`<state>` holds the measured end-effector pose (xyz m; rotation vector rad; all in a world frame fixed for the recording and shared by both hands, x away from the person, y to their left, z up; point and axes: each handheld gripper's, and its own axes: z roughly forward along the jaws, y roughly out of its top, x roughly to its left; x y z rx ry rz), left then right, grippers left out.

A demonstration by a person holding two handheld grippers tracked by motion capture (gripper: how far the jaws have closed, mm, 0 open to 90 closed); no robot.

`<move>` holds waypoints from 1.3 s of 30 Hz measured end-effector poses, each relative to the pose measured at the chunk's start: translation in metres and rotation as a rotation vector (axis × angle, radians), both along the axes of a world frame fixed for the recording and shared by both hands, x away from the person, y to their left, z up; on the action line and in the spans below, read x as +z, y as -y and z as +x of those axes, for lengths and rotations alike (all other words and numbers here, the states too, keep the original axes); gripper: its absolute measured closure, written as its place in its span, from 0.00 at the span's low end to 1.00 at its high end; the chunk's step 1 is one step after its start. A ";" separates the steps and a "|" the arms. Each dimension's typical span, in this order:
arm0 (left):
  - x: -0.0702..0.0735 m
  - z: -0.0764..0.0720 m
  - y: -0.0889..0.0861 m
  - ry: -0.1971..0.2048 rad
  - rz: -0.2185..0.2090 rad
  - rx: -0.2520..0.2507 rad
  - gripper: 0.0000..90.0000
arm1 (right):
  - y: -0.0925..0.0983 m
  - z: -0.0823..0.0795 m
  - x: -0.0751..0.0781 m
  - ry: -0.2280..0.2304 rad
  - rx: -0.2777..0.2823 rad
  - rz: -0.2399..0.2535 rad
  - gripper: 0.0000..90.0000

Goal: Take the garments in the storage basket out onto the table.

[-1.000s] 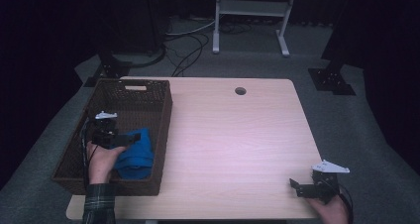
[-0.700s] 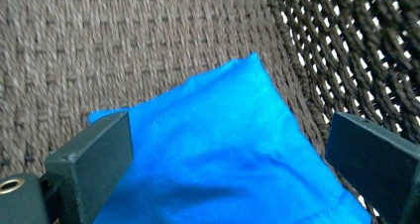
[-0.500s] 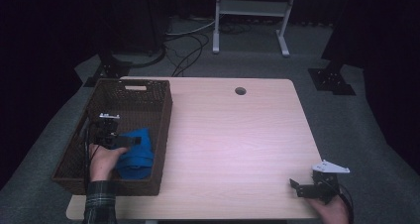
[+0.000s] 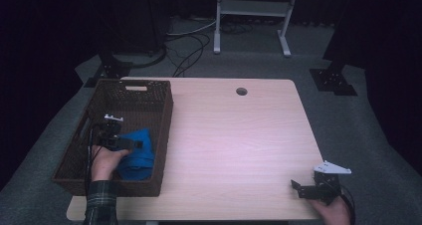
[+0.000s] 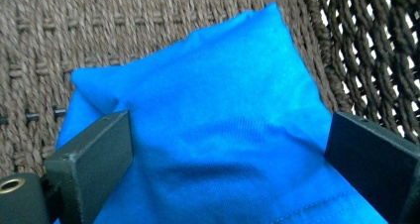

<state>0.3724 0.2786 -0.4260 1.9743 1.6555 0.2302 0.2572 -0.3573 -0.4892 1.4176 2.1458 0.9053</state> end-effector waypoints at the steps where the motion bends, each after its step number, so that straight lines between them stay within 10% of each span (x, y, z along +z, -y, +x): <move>1: 0.000 0.000 0.000 -0.006 0.002 -0.002 0.05 | 0.000 0.000 0.000 0.000 0.000 0.000 0.00; 29: -0.013 0.009 0.007 -0.123 0.037 0.032 0.07 | 0.000 0.000 0.000 0.000 0.004 0.001 0.00; 34: -0.009 0.006 0.009 -0.110 0.043 -0.009 0.22 | 0.000 0.000 0.000 0.000 0.004 0.001 0.00; 39: -0.002 0.007 0.012 -0.146 0.049 -0.060 0.69 | 0.000 0.000 0.000 0.000 0.004 0.001 0.00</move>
